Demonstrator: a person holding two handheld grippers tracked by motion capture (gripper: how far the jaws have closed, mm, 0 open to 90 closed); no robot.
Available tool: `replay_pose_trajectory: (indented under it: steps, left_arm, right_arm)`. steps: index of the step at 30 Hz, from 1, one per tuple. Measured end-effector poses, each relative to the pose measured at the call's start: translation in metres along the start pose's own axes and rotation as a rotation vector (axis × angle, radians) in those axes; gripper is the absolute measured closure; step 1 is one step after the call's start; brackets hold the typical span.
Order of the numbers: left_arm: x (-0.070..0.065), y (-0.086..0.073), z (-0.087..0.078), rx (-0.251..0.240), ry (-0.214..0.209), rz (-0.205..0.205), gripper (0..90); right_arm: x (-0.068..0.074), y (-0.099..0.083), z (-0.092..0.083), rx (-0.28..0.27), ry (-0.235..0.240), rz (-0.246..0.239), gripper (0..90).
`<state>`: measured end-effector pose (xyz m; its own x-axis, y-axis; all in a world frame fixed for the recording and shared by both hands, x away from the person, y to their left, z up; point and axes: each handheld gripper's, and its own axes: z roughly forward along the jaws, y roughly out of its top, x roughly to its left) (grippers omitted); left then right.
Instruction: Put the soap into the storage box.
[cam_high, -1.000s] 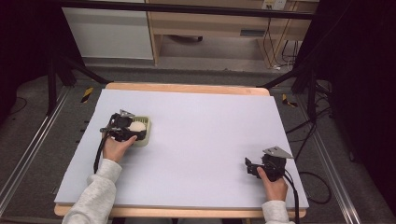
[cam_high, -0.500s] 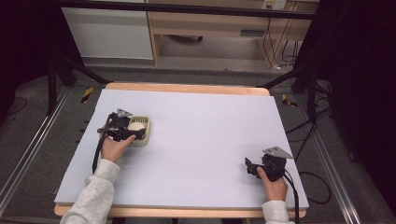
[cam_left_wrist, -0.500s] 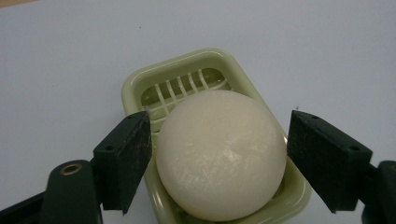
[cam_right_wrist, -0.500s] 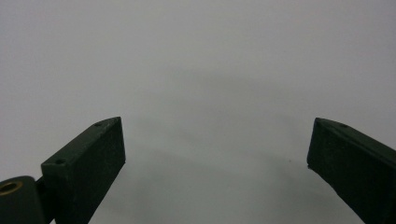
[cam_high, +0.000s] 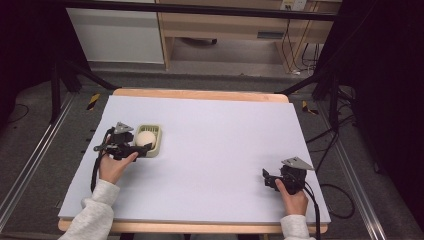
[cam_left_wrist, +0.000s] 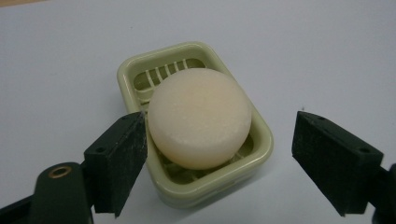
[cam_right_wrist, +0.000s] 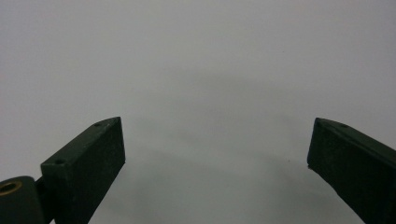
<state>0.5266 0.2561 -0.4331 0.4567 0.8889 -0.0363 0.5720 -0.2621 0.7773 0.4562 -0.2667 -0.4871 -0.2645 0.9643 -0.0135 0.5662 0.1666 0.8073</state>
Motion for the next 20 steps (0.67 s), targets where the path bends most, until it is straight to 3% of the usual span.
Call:
replay_pose_trajectory:
  steps: [7, 20]
  left_arm:
    - [-0.005, -0.013, -0.014, -0.033, -0.016, 0.003, 19.4]
    - [-0.003, -0.056, -0.036, -0.051, 0.022, -0.003, 30.1]
  right_arm:
    - [0.000, 0.000, 0.000, 0.000, 0.001, -0.001, 4.2]
    - [0.000, 0.000, 0.000, -0.002, -0.006, 0.004, 4.1]
